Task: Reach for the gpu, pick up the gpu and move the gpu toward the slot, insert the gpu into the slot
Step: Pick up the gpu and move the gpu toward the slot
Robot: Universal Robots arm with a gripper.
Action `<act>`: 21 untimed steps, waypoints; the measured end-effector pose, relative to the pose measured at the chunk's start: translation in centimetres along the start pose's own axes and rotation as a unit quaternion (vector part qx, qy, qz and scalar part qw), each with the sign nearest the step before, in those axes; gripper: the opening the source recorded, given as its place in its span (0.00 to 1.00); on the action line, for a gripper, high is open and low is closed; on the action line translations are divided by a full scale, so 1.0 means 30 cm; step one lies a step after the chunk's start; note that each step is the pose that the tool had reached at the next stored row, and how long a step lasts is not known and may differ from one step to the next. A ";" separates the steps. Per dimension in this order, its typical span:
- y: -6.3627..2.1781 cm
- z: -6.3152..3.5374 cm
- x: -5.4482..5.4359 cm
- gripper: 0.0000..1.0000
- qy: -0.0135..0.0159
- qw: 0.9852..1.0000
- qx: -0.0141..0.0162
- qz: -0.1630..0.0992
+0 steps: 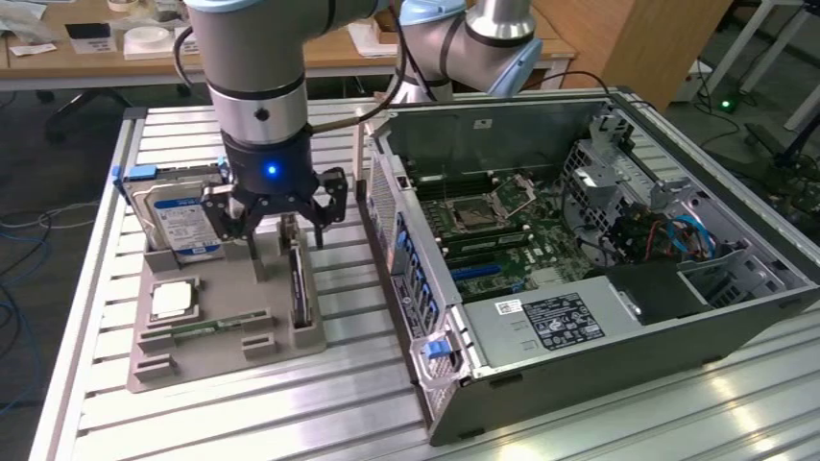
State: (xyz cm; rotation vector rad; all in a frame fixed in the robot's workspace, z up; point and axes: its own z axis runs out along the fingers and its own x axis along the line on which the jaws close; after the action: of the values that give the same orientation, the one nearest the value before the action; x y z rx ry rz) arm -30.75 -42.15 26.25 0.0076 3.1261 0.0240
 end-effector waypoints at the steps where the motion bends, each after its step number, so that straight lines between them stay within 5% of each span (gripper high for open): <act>1: 0.000 0.007 0.000 0.78 0.000 1.000 0.000 0.000; 21: -0.002 0.133 -0.003 0.78 0.000 1.000 0.000 0.017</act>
State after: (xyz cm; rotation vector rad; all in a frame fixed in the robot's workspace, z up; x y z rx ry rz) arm -30.60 -42.16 22.26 0.0601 3.1253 0.0237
